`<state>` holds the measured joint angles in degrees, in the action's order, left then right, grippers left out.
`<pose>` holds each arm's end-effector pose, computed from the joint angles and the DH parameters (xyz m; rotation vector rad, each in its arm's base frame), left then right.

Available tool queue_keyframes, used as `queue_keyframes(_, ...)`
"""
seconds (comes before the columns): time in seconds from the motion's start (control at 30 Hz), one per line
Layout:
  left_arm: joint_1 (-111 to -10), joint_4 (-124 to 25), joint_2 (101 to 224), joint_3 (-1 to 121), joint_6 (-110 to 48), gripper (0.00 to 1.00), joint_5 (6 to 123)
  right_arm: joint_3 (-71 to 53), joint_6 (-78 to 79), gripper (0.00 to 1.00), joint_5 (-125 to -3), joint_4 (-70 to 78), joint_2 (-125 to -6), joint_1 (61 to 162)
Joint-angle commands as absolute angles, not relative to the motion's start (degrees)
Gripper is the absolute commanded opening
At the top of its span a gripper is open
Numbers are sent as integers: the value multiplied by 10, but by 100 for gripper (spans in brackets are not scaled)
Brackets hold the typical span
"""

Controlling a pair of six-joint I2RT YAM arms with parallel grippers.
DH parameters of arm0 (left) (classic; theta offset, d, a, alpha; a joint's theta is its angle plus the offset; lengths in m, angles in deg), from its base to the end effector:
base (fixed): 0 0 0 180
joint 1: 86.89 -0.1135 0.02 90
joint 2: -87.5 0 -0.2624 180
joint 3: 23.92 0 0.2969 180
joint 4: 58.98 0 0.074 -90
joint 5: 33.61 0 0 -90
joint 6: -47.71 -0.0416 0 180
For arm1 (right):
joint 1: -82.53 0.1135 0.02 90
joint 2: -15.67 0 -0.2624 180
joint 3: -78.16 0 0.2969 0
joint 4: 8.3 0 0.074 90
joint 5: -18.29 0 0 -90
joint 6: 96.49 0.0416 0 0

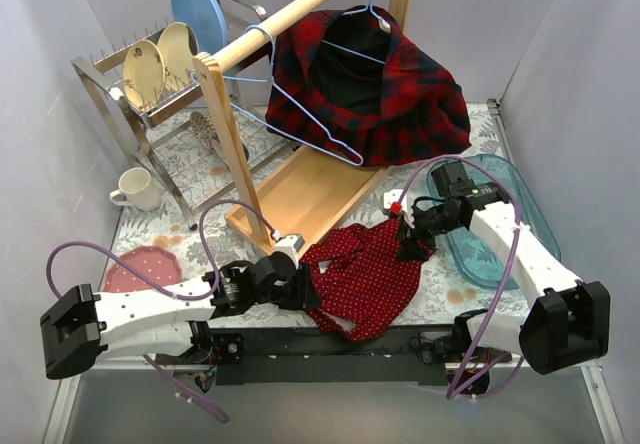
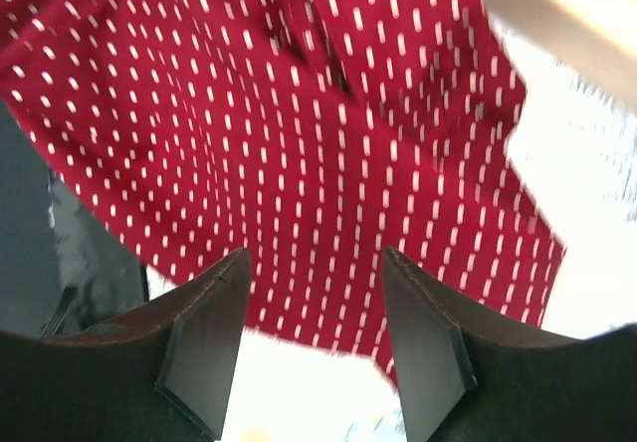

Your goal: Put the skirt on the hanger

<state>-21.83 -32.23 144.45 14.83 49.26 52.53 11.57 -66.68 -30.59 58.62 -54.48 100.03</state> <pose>0.1040 -0.2171 0.1591 -0.6593 2.6353 -1.0846 0.2421 0.1050 0.2426 -1.6814 1.8326 0.7117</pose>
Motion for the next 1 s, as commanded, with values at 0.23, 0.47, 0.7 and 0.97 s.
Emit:
queue_keyframes(0.23, -220, -319, 1396, 165, 517, 65, 499, 113, -731, 64, -260, 426, -603, 1140)
queue_keyframes(0.47, -221, -295, 1363, 139, 534, 65, 476, 65, -644, 55, -259, 376, -636, 1155)
queue_keyframes(0.7, -222, -275, 1347, 122, 538, 61, 450, 104, -607, 49, -283, 327, -664, 1184)
queue_keyframes(0.97, -236, -270, 1388, 174, 477, 53, 363, 97, -567, 45, -292, 306, -676, 1188)
